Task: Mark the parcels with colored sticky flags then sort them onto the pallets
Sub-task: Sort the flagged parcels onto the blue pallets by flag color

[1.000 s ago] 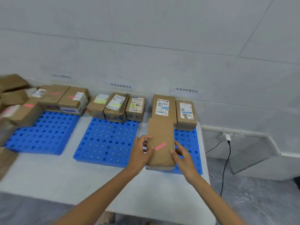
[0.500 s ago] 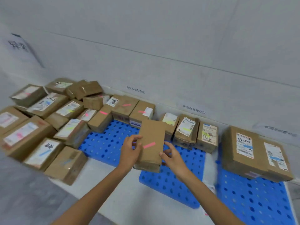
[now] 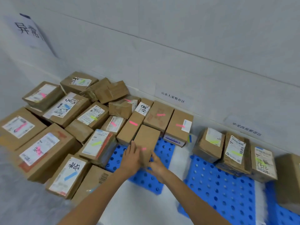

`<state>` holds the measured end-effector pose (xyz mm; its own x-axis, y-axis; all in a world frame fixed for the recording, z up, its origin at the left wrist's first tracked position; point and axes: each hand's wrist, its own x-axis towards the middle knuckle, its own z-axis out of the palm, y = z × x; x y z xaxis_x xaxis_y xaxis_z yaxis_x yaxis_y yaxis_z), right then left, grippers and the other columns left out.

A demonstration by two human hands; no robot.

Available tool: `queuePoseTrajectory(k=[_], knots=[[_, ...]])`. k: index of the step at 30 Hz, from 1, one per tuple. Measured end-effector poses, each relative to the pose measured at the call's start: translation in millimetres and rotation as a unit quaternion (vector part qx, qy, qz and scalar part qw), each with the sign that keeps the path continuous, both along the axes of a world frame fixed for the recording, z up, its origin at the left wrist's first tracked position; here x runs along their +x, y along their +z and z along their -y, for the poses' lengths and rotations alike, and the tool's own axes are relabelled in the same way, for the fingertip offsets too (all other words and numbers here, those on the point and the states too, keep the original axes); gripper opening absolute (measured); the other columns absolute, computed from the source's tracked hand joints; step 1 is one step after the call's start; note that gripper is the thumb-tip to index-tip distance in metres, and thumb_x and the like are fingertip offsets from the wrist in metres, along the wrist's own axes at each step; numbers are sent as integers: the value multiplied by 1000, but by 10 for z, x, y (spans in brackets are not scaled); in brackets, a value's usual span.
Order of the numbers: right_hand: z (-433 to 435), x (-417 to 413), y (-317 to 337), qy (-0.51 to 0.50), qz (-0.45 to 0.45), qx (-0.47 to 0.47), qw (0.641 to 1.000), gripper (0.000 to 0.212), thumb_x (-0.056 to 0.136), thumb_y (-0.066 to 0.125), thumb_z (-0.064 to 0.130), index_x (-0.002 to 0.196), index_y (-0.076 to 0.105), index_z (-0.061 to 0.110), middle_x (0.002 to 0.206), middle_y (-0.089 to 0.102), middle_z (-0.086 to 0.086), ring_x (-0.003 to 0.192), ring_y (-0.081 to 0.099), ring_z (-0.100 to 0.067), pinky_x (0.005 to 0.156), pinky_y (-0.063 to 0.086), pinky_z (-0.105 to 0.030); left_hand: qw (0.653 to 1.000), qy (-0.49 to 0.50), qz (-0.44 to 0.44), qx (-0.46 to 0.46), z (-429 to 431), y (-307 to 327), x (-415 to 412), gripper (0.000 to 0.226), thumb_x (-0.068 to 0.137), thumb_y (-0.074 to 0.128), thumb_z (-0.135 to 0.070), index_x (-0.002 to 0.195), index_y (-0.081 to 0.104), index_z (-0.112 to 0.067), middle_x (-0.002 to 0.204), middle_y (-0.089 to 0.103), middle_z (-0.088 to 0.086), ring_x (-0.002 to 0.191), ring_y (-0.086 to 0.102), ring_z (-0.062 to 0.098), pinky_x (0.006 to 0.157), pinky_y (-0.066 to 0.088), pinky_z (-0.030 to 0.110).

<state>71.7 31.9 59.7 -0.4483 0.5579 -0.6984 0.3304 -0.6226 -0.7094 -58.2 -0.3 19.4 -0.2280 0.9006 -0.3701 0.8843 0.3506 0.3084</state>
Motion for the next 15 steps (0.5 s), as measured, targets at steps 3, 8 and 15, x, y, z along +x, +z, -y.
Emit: queuePoseTrajectory(k=[3,8,15], knots=[[-32,-79,24,-9,7,23,1000,67,93,40,-12,147,21,21,128,42,7,121,47,-21,86,50,-26,998,-26,-63,14,-16,-71,-19,80,93,52,-13,150,-4,-6,157,-14,15,145,-11,33,120,5,42],[-116,-103,-61,12,72,82,994,61,95,46,1,147,23,23,143,42,-3,128,44,-22,95,45,-27,995,-52,-75,45,4,-58,-139,74,95,49,-17,151,1,-7,159,-8,9,146,-11,26,120,0,39],[125,-69,110,36,48,202,978,46,90,37,-12,106,61,24,117,58,3,97,57,-11,76,50,-17,993,22,10,112,585,261,-375,48,99,39,-18,145,29,-11,156,19,5,145,12,22,117,11,30]])
